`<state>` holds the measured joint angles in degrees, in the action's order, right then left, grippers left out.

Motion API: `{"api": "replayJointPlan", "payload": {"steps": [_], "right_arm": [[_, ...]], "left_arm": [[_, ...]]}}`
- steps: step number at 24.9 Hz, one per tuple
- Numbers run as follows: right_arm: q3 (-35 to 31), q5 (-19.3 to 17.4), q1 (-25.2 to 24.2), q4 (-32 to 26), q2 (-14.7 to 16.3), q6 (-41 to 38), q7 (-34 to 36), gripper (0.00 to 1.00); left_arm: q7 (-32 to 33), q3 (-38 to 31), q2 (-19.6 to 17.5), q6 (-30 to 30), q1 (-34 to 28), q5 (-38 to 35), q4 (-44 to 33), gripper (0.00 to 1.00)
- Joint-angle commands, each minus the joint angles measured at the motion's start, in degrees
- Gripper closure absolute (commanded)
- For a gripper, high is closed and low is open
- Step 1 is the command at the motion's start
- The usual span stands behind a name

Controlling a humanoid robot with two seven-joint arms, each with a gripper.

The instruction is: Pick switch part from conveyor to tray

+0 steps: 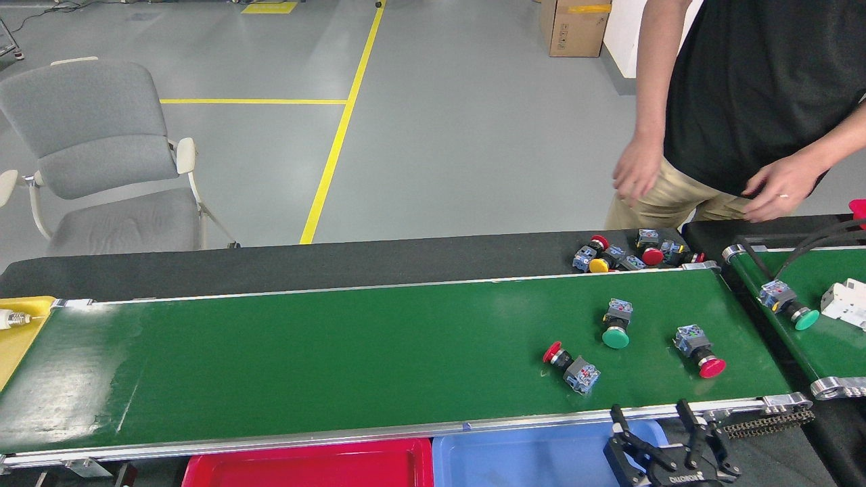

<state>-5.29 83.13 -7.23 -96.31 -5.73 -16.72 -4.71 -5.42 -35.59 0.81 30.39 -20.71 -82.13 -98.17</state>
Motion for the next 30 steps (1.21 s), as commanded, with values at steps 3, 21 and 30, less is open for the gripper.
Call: {"api": "replayJointPlan", "payload": {"steps": [3, 21, 30], "right_arm": [[3.44, 0.54, 5.56, 3.94, 0.9, 0.46, -4.44, 0.02], [15.48, 0.54, 9.96, 9.39, 2.31, 0.02, -7.86, 0.97], [30.95, 1.42, 10.04, 6.05, 1.08, -25.2, -3.29, 0.03]], "left_arm": [[-0.2, -0.09, -0.19, -0.07, 0.32, -0.05, -0.36, 0.0], [-0.12, 0.52, -0.1, -0.42, 0.67, -0.14, -0.18, 0.0], [-0.2, 0.52, -0.54, -0.42, 1.81, -0.05, -0.09, 0.0]]}}
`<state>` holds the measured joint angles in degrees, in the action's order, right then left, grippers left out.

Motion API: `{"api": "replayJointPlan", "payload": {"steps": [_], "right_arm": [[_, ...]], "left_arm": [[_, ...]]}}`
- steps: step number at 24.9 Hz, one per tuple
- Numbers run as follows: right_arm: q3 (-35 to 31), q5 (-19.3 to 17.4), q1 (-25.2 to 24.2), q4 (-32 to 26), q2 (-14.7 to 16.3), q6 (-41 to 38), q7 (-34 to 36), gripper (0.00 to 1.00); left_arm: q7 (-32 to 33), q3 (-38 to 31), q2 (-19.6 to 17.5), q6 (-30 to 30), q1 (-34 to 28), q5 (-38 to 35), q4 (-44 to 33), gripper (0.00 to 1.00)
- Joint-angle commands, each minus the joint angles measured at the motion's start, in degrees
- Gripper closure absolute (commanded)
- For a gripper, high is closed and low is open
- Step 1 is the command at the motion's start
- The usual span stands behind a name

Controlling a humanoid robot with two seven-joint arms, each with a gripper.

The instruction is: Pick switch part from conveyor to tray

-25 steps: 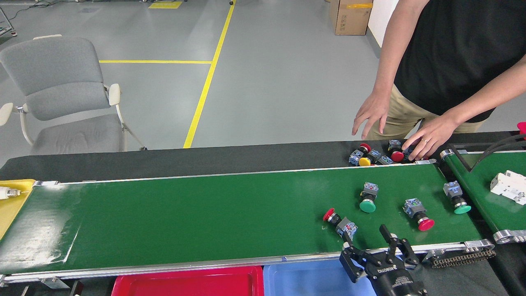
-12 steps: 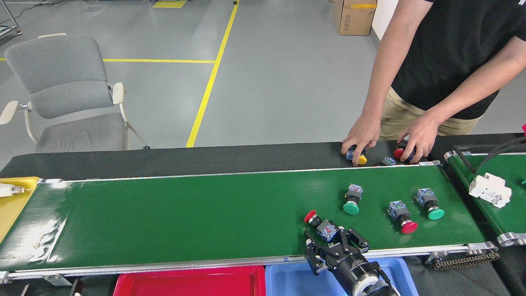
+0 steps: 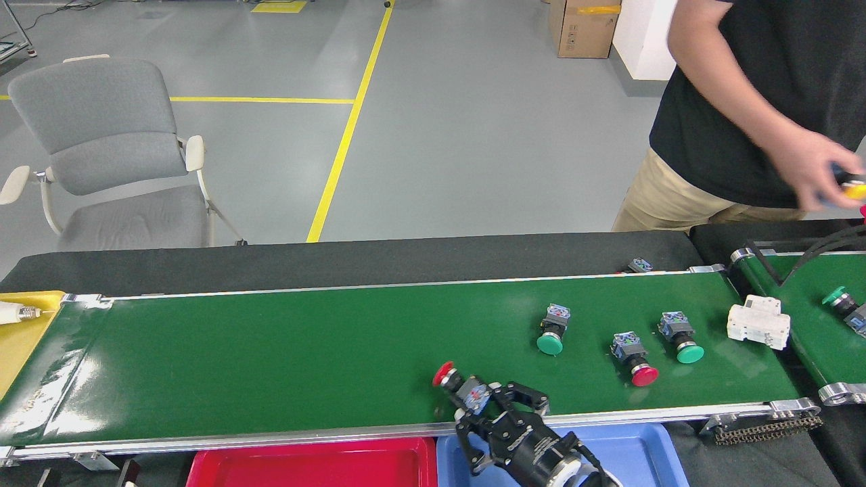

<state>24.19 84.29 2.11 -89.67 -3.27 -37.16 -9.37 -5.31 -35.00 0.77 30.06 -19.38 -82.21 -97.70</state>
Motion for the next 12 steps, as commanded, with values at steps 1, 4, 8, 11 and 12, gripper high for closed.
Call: {"api": "replayJointPlan", "payload": {"steps": [1, 4, 8, 11, 12], "right_arm": [[2.8, 1.14, 0.7, 0.02, -2.0, -4.33, 1.46, 0.0], [3.68, 2.9, 0.7, 2.66, -3.06, -1.52, 1.46, 0.0], [-0.19, 1.32, -0.62, -1.04, -2.35, 2.97, 1.99, 0.0], [-15.57, -4.31, -8.79, -6.48, -2.09, 9.29, 4.1, 0.0], [-19.44, -5.01, -10.82, -7.72, -2.18, 10.35, 5.15, 0.0]], "left_arm": [[-0.31, -0.07, -0.51, 0.0, 0.66, 0.03, -0.56, 0.0], [-0.31, 0.11, -0.51, 0.0, 1.28, 0.03, -0.91, 0.0], [-0.31, 0.11, -0.6, 0.09, 0.75, 0.29, -1.09, 0.0], [-0.49, 0.11, -0.6, 0.27, 0.58, 0.29, -1.09, 0.0], [-0.49, 0.11, -0.6, 0.35, 0.49, 0.29, -1.18, 0.0]]}}
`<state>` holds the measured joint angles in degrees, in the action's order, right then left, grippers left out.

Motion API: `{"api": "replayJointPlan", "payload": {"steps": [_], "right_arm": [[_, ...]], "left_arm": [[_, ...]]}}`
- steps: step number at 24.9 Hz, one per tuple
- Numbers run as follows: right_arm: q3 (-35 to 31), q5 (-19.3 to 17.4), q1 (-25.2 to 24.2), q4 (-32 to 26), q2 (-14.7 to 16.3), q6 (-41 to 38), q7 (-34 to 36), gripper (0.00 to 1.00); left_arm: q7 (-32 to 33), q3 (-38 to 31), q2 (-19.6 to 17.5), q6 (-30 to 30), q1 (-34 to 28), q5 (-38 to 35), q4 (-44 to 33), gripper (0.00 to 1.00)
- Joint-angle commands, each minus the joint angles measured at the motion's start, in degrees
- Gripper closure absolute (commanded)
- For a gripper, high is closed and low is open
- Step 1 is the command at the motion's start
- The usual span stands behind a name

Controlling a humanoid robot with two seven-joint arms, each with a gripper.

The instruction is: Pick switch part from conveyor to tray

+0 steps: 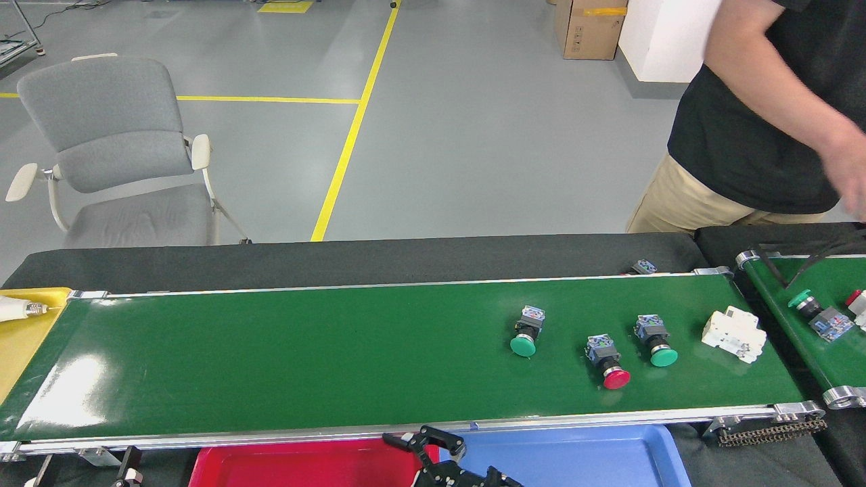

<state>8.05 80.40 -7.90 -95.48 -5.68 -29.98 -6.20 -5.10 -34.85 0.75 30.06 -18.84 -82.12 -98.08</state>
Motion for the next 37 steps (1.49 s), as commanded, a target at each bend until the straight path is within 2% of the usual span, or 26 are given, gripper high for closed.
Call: {"api": "replayJointPlan", "payload": {"steps": [1, 3, 4, 6, 9, 11, 16, 18, 24, 25, 26, 27, 31, 34, 37], "right_arm": [[-8.84, -1.39, -3.53, -3.05, 0.14, 5.1, 4.53, 0.0], [-17.19, -1.39, -8.19, -3.66, 0.14, 10.11, 11.92, 0.0], [-18.07, -1.39, -9.86, -3.66, 0.32, 12.57, 14.47, 0.0], [-17.98, -1.39, -10.82, -3.66, 0.67, 18.1, 14.29, 0.0], [-17.89, -1.3, -9.59, -3.84, 0.67, 20.48, 10.95, 0.0], [-16.31, -0.25, -7.13, -3.66, 0.58, 21.1, 9.28, 0.0], [-7.09, 4.59, -0.46, -1.38, 0.05, 23.29, 5.68, 0.0], [-2.78, 5.64, 2.71, 1.43, 0.4, 26.81, 4.18, 0.0], [5.92, 5.55, 11.85, 12.06, 0.14, 37.0, 2.86, 0.02], [6.72, 5.55, 12.47, 13.3, 0.14, 37.36, 2.6, 0.09], [7.51, 5.47, 13.08, 14.44, 0.14, 37.27, 2.07, 0.24], [8.21, 5.38, 13.78, 15.49, 0.23, 37.18, 1.46, 0.45], [9.53, 5.2, 15.02, 17.17, 0.23, 36.92, 0.93, 0.87], [9.79, 5.2, 15.02, 16.64, 0.4, 35.78, 1.02, 0.97], [11.55, 5.12, 14.23, 13.74, 0.84, 27.16, 1.19, 0.98]], "left_arm": [[-0.7, -0.04, -0.67, 0.35, -0.15, 0.3, -0.79, 0.0], [-0.7, -0.04, -0.58, 0.44, -0.23, 0.3, -0.79, 0.0], [-0.7, -0.04, -0.58, 0.44, -0.23, 0.21, -0.71, 0.0], [-0.7, -0.04, -0.58, 0.53, -0.23, 0.12, -0.71, 0.0], [-0.7, 0.05, -0.49, 0.53, 0.2, 0.12, -0.71, 0.0], [-0.62, 0.05, -0.49, 0.53, 0.64, 0.12, -0.71, 0.0], [-0.44, 1.71, -0.49, 0.53, 1.7, -0.14, -0.35, 0.0], [-0.44, 2.68, -0.49, 0.53, 2.14, -0.32, -0.35, 0.0], [-0.44, 2.95, -0.4, 0.53, 3.19, -2.69, -0.27, 0.0], [-0.44, 2.95, -0.4, 0.61, 3.37, -2.69, -0.18, 0.0], [-0.44, 3.12, -0.4, 0.61, 3.54, -2.69, -0.18, 0.0], [-0.44, 3.47, -0.4, 0.79, 3.72, -2.69, -0.18, 0.0], [-0.44, 3.74, -0.31, 1.49, 3.9, -2.69, -0.18, 0.0], [-0.35, 3.74, -0.49, 2.37, 3.81, -2.78, -0.09, 0.0], [-0.35, 4.09, -0.67, 3.51, 3.63, -2.87, -0.18, 0.0]]}}
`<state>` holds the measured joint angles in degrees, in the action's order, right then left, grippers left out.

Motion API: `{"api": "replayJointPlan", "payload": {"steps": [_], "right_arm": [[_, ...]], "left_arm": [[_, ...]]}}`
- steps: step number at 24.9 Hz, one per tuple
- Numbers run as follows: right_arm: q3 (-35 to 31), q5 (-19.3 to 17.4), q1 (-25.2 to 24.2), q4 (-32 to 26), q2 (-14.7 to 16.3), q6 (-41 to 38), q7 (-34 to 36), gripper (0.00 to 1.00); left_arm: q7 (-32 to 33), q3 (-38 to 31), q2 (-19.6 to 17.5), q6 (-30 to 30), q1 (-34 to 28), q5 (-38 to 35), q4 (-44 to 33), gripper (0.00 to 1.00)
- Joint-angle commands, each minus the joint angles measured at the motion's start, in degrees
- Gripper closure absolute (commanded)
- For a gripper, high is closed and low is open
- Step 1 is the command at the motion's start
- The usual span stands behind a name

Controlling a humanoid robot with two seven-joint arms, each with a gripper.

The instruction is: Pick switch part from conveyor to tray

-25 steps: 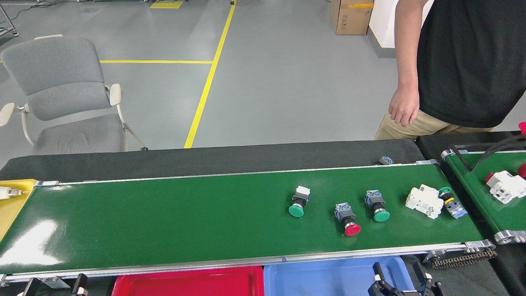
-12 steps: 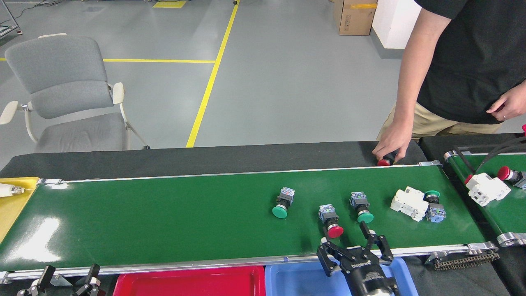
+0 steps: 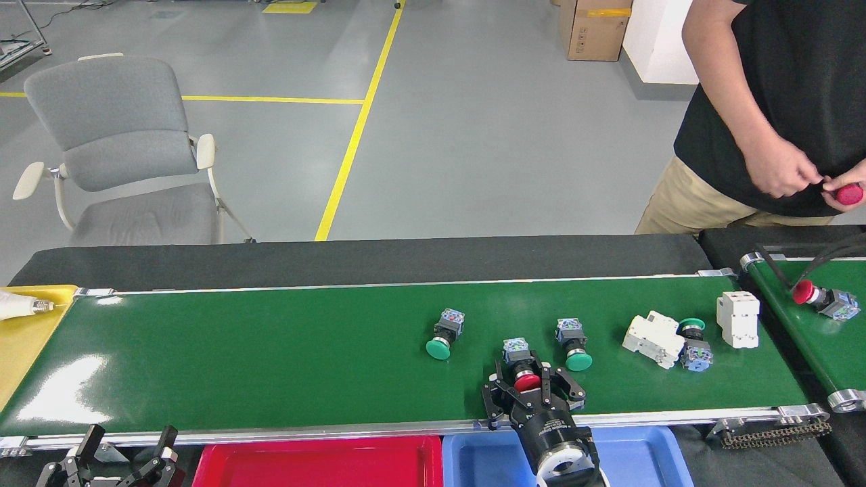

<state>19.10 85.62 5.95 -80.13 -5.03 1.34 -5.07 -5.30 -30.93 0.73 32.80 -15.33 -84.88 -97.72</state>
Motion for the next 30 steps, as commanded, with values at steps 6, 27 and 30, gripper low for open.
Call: {"api": "replayJointPlan", "payload": {"steps": [6, 27, 30], "right_arm": [[1.47, -0.1, -0.32, -6.53, -0.16, -38.17, 0.5, 0.09], [-21.47, -7.83, -23.09, -18.83, 3.45, -4.68, 9.11, 0.05], [-21.12, -7.3, -18.6, -18.22, 3.8, -3.81, 8.49, 0.05]], "left_arm": [[-0.07, 7.46, -4.86, 1.83, 2.15, -0.64, -0.45, 0.0], [6.61, 32.42, -7.59, -9.51, 23.15, -0.82, 18.18, 0.0], [6.61, 32.51, -7.5, -9.51, 24.82, -0.82, 20.64, 0.0]]}}
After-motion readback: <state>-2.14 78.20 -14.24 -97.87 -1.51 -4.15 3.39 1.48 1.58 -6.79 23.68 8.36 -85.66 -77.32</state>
